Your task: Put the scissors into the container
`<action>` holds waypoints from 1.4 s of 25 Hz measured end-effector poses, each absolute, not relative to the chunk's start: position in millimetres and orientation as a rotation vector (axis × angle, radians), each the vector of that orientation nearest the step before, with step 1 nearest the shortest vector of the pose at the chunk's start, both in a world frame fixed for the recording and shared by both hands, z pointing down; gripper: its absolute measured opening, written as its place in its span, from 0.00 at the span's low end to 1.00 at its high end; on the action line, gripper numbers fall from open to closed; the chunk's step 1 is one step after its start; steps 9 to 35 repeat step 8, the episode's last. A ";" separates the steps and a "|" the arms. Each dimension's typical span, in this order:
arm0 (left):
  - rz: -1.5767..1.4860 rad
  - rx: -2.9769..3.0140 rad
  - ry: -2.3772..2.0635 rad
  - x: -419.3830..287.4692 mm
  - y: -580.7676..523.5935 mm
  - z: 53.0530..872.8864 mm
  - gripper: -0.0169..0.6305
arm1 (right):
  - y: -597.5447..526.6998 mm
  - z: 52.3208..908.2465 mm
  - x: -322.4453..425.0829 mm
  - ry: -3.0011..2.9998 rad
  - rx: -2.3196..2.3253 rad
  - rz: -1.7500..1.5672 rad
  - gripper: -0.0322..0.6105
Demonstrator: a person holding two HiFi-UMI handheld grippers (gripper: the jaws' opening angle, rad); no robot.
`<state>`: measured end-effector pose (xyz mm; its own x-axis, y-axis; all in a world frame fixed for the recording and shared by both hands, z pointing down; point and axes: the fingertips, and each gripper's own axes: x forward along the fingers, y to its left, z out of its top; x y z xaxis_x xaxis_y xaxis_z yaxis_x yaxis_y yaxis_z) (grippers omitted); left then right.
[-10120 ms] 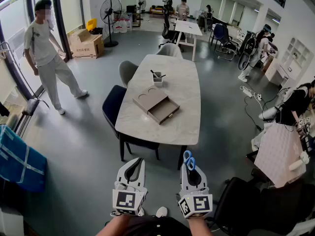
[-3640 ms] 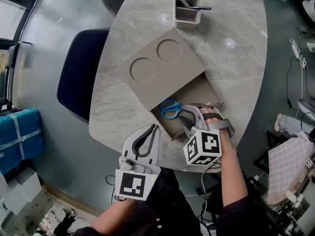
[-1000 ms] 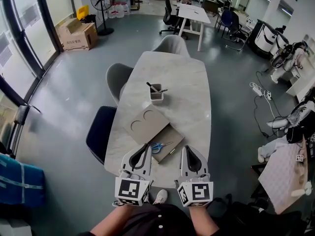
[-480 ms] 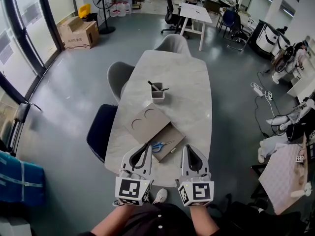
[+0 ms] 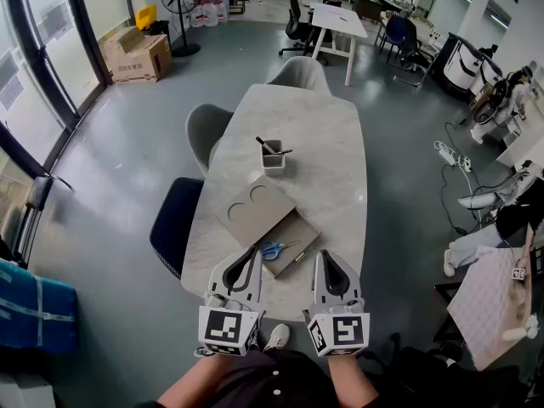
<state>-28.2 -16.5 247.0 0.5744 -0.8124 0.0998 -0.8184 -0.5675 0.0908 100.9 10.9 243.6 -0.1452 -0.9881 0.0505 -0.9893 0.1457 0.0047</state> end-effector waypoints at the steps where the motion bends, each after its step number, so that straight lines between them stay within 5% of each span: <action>1: 0.073 2.672 -1.398 -29.0 -16.9 246.5 0.07 | 11.1 243.2 100.9 -2.346 2.025 0.043 0.04; 35: 0.078 2.683 -1.369 -23.0 -11.8 250.9 0.07 | 13.5 245.6 102.0 -2.343 2.014 0.042 0.04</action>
